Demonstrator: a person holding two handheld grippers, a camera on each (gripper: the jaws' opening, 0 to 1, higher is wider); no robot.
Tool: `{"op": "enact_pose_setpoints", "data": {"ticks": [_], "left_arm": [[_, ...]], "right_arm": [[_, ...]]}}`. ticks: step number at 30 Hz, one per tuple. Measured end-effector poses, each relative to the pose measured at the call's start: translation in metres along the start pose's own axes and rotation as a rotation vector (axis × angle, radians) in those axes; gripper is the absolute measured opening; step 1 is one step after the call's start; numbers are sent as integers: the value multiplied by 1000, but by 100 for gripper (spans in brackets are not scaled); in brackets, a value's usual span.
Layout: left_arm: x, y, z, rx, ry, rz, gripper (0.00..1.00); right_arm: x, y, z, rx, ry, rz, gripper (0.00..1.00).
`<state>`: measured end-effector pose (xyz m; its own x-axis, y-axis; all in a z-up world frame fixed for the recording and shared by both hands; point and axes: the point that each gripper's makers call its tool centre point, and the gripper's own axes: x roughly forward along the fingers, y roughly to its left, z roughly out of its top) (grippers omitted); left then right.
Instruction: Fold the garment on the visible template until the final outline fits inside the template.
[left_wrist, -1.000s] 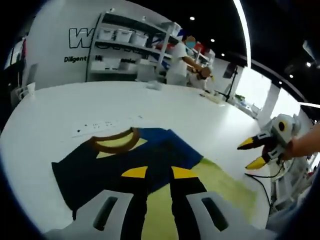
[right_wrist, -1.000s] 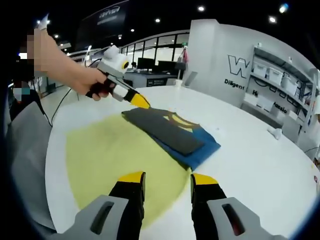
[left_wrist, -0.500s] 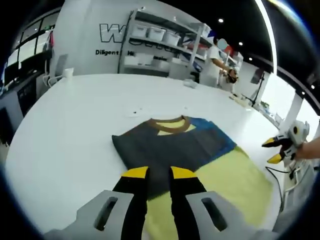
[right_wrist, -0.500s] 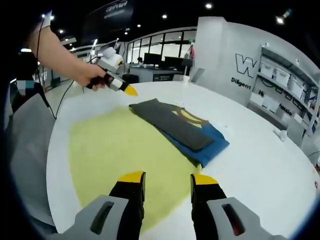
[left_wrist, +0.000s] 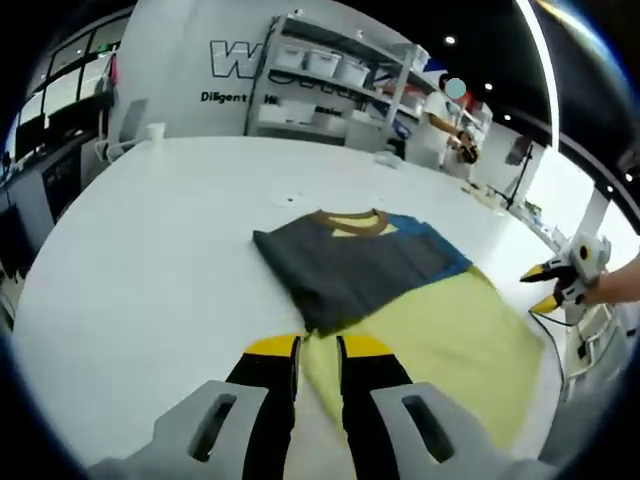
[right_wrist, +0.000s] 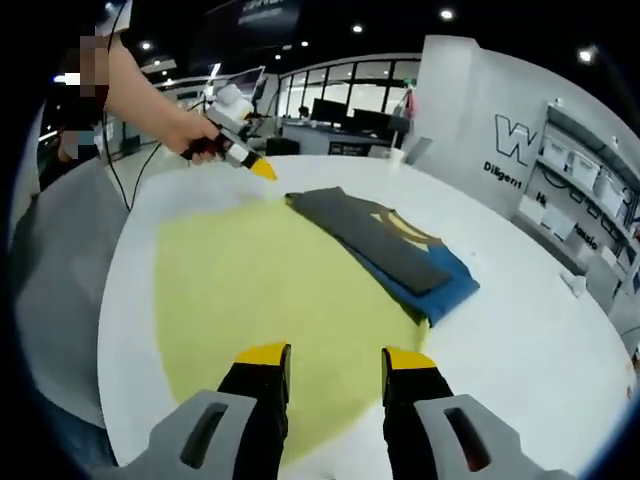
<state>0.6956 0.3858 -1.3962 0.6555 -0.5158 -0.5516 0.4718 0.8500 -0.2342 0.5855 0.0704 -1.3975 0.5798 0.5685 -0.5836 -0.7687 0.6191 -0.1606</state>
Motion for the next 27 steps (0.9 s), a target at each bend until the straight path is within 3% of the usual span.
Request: {"op": "enact_pose_setpoints", "data": {"ticks": [11, 17, 27], "left_arm": [[-37, -46, -45, 180, 48, -158, 14], [-54, -70, -72, 294, 108, -245, 18], [-81, -96, -121, 454, 223, -360, 21]], "right_arm": [[-11, 32, -18, -62, 10, 103, 30], [-20, 46, -31, -87, 35, 162, 31], [-38, 68, -58, -133, 101, 244, 24]]}}
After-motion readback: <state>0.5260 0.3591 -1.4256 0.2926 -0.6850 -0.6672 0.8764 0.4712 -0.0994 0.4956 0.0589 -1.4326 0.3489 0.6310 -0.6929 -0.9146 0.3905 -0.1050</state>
